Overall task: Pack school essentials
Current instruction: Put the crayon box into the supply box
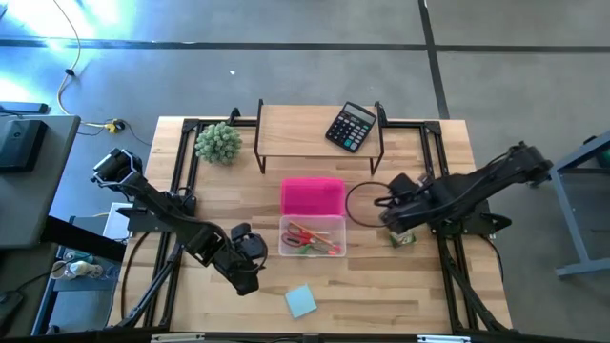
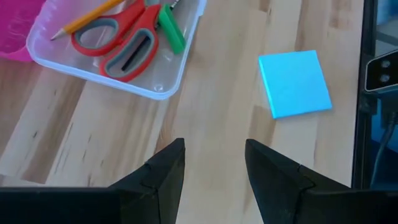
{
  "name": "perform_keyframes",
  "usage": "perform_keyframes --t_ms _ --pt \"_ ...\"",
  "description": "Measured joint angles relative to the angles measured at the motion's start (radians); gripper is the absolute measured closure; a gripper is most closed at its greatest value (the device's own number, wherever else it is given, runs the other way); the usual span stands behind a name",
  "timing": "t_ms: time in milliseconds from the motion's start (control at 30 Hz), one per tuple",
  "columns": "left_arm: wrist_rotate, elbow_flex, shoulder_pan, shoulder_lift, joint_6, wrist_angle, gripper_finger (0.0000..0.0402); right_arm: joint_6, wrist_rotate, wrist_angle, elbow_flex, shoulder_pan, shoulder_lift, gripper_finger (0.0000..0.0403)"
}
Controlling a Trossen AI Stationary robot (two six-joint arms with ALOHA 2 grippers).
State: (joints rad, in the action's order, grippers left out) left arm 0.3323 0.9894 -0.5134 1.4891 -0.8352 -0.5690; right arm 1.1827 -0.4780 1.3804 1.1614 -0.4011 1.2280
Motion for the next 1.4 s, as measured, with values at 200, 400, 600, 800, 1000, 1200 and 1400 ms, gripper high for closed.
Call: perform_keyframes --t_ms 200,400,600,800,1000,1200,1400 --pt "0.008 0.0 0.011 0.0 -0.001 0.0 0.0245 0.027 0.015 0.0 0.0 0.0 -0.07 0.0259" --pt "0.015 0.0 0.011 0.0 0.001 0.007 0.0245 0.176 0.063 0.096 0.0 0.0 -0.071 0.0259" --pt "0.015 0.0 0.011 0.0 0.001 0.049 0.0245 0.261 0.12 0.083 -0.069 -0.014 -0.06 0.0259" --pt "0.016 0.0 0.011 0.0 0.001 0.126 0.0245 0.329 0.218 -0.048 -0.217 -0.039 -0.06 0.0259" --pt "0.015 0.0 0.011 0.0 0.001 0.204 0.0245 0.394 0.282 -0.193 -0.323 -0.085 -0.06 0.0259" --pt "0.016 0.0 0.011 0.0 0.001 0.271 0.0245 0.466 0.292 -0.286 -0.394 -0.132 -0.06 0.0259" --pt "0.015 0.0 0.011 0.0 0.001 0.313 0.0245 0.526 0.299 -0.324 -0.457 -0.167 -0.057 0.0259"
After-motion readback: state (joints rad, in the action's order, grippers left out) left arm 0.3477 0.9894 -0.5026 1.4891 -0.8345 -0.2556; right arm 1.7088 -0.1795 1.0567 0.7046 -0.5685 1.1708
